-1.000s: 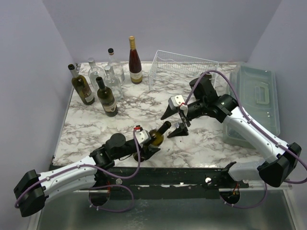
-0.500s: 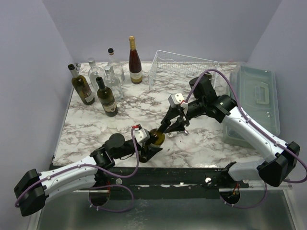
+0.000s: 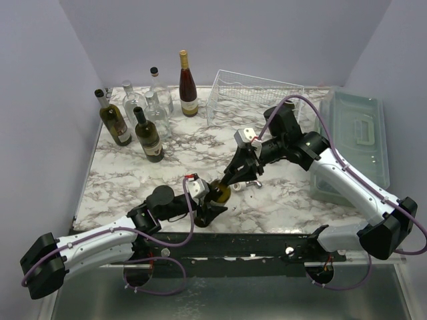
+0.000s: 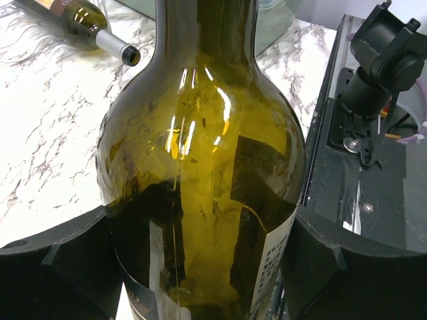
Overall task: Take the wine bottle off the wine rack
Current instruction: Pick up the wine bottle from the wine rack, then place the wine bottle at the center of the board.
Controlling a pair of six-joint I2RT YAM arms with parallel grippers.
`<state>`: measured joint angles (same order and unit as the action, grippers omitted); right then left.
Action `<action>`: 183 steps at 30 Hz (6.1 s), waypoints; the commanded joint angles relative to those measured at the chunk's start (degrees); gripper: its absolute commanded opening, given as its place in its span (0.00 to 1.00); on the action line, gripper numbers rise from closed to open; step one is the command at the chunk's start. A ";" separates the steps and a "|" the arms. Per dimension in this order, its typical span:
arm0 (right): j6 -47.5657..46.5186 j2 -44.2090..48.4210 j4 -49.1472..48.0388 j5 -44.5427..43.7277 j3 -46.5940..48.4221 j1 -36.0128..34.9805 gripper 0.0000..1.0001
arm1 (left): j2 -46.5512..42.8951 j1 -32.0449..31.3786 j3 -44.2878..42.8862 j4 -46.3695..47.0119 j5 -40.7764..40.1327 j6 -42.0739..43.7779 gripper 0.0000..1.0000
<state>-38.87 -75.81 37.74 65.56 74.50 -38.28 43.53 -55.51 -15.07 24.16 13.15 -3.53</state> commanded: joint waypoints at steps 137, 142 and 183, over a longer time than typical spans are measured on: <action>27.33 17.67 -24.93 -5.13 -26.35 29.60 0.92 | 58.10 39.92 -61.28 19.75 -10.79 5.53 0.00; 27.06 17.41 -24.47 -4.77 -26.16 29.59 0.92 | 60.34 40.87 -62.43 20.46 -9.99 5.00 0.00; 25.48 16.92 -23.09 -5.73 -25.69 29.58 0.92 | 63.39 41.79 -59.62 22.77 -11.13 3.80 0.39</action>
<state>-12.14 -58.87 13.34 60.77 46.81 -8.93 108.03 -13.98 -74.54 42.87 3.09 0.80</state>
